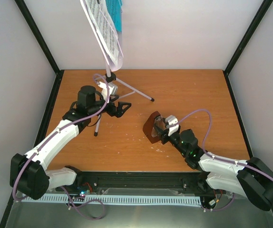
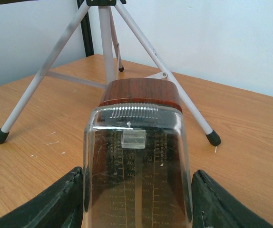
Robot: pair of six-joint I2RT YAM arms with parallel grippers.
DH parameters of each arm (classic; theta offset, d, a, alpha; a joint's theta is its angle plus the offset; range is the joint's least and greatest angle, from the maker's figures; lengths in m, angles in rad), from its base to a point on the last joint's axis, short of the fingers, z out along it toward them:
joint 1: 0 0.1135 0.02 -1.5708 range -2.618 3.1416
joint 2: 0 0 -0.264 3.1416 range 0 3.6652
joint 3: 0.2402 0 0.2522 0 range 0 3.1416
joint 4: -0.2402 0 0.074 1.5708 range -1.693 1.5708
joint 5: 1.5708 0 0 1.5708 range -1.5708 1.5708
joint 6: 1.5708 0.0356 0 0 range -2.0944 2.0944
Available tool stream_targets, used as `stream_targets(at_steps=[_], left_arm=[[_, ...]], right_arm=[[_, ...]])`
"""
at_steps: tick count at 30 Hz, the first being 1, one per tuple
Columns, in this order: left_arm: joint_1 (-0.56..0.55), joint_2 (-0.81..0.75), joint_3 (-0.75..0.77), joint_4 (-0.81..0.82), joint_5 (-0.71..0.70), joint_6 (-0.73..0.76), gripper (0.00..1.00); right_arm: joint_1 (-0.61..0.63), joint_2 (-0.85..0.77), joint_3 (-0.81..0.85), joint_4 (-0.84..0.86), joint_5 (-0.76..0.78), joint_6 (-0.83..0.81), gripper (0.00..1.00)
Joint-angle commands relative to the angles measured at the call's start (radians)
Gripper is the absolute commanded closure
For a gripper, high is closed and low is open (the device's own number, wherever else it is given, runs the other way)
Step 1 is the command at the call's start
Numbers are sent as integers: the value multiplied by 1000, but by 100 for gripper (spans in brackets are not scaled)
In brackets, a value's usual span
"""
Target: Pack up the instrument practice props
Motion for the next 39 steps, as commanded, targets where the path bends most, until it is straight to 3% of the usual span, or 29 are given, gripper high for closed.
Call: stream_targets(at_steps=[1,39], left_arm=[[4,0,14,5,-4,7,0],[4,12,15,-1,-36,24,1]], right_arm=[[10,23,-10,-63,10,0,52],[10,134,22,-31,-29,15,47]])
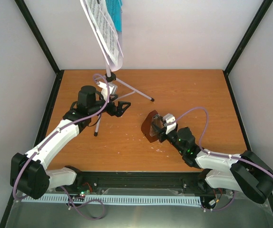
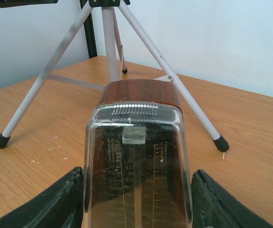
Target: Pack up the instrument practice props
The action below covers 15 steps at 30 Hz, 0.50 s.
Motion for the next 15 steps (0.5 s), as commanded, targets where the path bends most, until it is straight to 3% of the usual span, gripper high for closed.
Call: stream_targets(at_steps=[1,3,7,11,15], left_arm=[[4,7,17,-1,2,22,0],[4,8,16,-2,1,23,0],[4,14,17,-3,-5,27,1],[4,15,15,-5,-17,32,1],[4,16,15,-3,-22,41,1]], right_arm=[[10,39,-12,-87,-11,6,46],[10,33,-12,-90,-11,4,41],[10,-11,-22,-110,14,-5,16],[10,-101,-44,-158,55,-14,1],[10,-235,-50,-255,74,-9,0]])
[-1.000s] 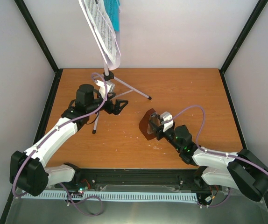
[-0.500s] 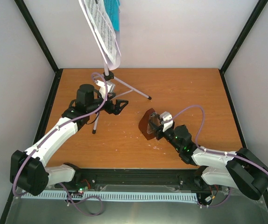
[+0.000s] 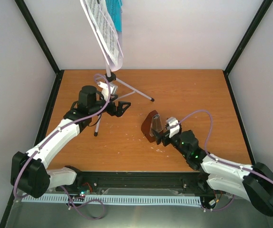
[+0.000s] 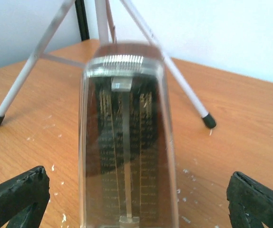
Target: Pack up the instrument practice props
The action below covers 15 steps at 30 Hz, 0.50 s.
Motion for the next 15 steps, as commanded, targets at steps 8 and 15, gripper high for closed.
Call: stream_targets(at_steps=[8,15], left_arm=[[-51,-6,-8,55,72,91,4],[-273,156,171,-2,-6,102,1]], right_arm=[[3,-401,141,-385,167,64,0],[-27,-421,148,-425,416,87,0]])
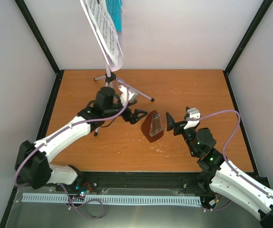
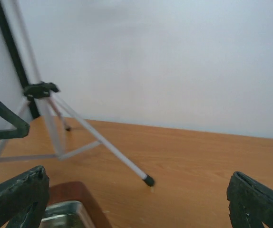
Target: Pack up the instrument practice props
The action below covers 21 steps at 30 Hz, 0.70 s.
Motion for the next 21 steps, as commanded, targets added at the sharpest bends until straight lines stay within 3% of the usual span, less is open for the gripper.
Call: stream_targets(at_steps=[1,6,16,21], left_arm=[[-126,128,156,-33,-60,72,1],[-199,320,319,-204,-203,123,0],[-239,406,367,-231,-256,125,1],[-261,402,351,-225,-280,117,18]], right_arm=[[-28,-5,-55,-56,161,56,0],[-44,-82,-134,-73,157,139,0],[-50,-251,-237,-108,198,139,0],[-50,-251,-258,-102,206,146,0]])
